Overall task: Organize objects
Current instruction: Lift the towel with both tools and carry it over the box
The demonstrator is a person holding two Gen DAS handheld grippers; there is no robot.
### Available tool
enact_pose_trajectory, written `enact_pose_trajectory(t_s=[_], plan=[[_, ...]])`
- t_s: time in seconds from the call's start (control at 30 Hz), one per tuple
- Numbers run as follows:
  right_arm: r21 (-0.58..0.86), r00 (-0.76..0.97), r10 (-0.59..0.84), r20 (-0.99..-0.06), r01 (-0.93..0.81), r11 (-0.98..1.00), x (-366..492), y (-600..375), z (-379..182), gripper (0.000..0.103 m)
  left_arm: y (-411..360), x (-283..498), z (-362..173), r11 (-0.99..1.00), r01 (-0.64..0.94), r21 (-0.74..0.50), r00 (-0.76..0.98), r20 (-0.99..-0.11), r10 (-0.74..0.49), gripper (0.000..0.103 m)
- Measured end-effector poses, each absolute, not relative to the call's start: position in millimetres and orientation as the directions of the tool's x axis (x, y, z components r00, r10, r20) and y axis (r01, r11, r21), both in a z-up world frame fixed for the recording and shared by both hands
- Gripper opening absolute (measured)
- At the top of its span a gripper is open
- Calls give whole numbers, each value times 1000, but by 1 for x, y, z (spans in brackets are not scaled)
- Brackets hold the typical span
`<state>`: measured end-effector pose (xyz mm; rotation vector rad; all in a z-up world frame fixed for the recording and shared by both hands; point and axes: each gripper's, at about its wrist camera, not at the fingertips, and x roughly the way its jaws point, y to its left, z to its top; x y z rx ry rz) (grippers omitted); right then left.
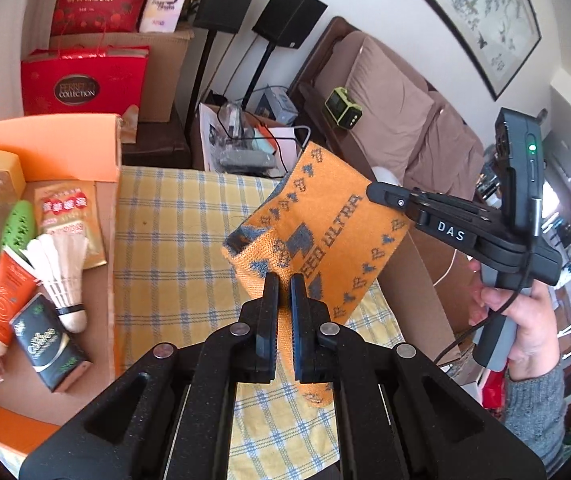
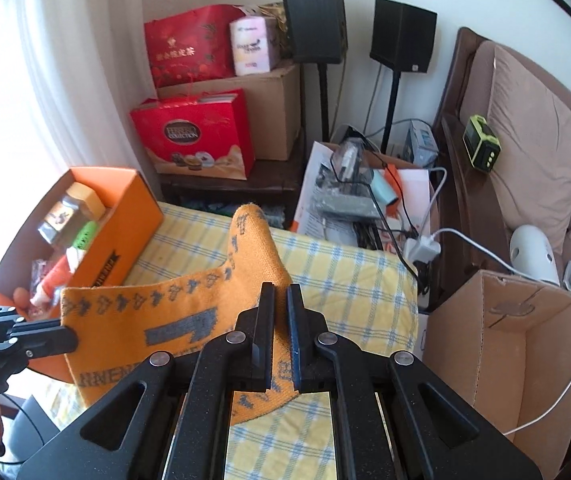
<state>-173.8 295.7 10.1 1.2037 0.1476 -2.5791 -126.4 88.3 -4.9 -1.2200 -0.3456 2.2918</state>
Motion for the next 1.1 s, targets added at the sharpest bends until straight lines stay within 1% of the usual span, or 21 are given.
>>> enact_pose_trajectory(t_s=[0.37,0.57,0.73,0.87,1.1], plan=[[0,-637,-300,-710,427,-904,-159,217,59,5,0,-118,32,-874,-261,-410,-562,-672,483,5],[-1,-626,-373,-685,513,-859,-155,157,77,5,-63,-120,44,-913,-175,-368,-617,-682,393,5],[32,-596,-434,-676,564,-825,-153,114,72,5,-115,-123,46,-941,-87,-327,-649,-698,303,5],[96,-544,-489,-682,595,-798,-148,83,56,5,-150,-128,41,-954,-21,-298,-648,-722,240,5],[158,-484,-528,-698,615,-772,-131,50,27,5,-180,-136,21,-967,32,-254,-627,-758,178,5]])
